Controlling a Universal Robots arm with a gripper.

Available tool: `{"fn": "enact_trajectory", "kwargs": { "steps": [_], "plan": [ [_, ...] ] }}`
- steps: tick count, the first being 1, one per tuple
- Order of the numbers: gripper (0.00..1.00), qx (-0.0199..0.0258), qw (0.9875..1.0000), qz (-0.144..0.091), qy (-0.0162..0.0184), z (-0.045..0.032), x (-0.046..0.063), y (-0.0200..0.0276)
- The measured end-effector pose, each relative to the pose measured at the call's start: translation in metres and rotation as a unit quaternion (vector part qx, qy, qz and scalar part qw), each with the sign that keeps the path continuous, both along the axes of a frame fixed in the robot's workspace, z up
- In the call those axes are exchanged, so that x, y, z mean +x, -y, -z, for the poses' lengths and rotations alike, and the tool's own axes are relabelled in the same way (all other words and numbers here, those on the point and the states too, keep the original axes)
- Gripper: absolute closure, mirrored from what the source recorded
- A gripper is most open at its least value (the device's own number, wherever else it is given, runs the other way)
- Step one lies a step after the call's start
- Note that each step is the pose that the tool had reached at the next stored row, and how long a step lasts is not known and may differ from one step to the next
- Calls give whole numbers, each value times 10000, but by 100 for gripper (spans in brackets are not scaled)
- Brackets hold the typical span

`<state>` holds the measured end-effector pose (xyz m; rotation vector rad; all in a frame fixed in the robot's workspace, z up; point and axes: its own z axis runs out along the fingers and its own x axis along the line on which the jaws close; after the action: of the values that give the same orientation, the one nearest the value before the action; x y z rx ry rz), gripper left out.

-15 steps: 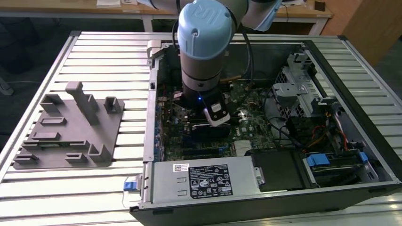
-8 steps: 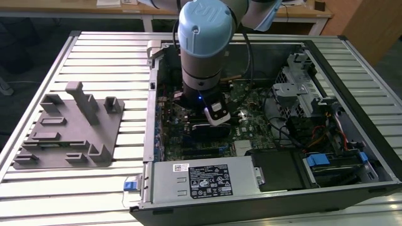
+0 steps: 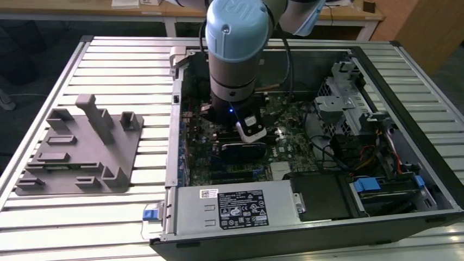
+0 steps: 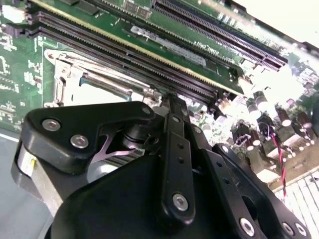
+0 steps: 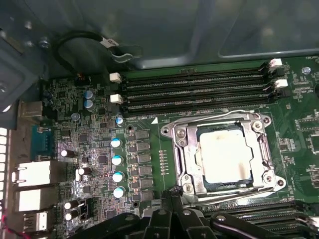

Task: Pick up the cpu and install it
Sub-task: 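Install the second cpu locking lever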

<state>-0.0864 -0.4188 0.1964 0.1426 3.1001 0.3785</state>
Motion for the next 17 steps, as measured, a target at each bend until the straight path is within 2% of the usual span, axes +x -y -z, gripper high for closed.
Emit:
{"fn": "enact_trajectory", "kwargs": {
  "steps": [13,17],
  "plan": [
    [89,0,10000,0,0,-288,0,-4],
    [89,-37,10000,10,0,-306,1,-17]
  ]
}}
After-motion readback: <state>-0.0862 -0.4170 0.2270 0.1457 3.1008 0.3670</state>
